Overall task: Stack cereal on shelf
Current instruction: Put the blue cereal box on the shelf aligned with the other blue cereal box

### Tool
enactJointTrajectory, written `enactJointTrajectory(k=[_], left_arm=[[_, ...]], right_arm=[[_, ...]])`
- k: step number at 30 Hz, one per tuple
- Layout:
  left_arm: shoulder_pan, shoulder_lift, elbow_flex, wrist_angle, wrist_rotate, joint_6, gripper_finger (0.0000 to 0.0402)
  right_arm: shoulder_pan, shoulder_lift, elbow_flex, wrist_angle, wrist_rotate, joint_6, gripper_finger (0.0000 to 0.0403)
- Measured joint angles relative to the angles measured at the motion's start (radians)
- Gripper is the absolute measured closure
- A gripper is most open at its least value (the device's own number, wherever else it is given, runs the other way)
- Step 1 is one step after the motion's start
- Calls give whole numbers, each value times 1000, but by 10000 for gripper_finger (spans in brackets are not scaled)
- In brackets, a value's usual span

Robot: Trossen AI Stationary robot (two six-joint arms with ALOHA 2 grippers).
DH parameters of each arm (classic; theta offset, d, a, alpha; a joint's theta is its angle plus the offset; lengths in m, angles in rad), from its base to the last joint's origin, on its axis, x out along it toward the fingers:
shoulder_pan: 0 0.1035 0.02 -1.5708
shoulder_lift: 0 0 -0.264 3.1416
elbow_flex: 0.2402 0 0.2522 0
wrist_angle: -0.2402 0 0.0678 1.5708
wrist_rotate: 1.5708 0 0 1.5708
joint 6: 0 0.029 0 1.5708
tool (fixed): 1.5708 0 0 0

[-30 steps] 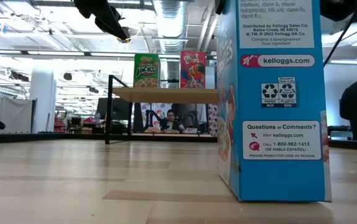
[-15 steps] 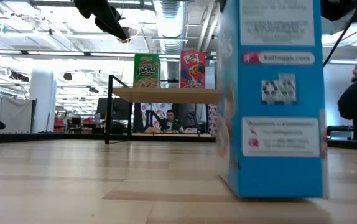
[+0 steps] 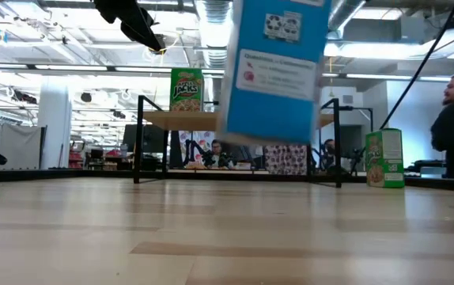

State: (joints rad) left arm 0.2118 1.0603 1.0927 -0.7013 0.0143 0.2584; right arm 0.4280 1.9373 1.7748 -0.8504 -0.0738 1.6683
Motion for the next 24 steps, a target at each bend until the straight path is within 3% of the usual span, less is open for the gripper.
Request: enactJointTrajectory(k=[8, 24], left_arm=[[0, 0, 0, 1, 0, 0, 127], [0, 0, 0, 2, 0, 0, 127]], right_arm=[[-85, 0, 142, -186, -1, -223, 194], [-380, 0, 480, -585, -84, -923, 194]])
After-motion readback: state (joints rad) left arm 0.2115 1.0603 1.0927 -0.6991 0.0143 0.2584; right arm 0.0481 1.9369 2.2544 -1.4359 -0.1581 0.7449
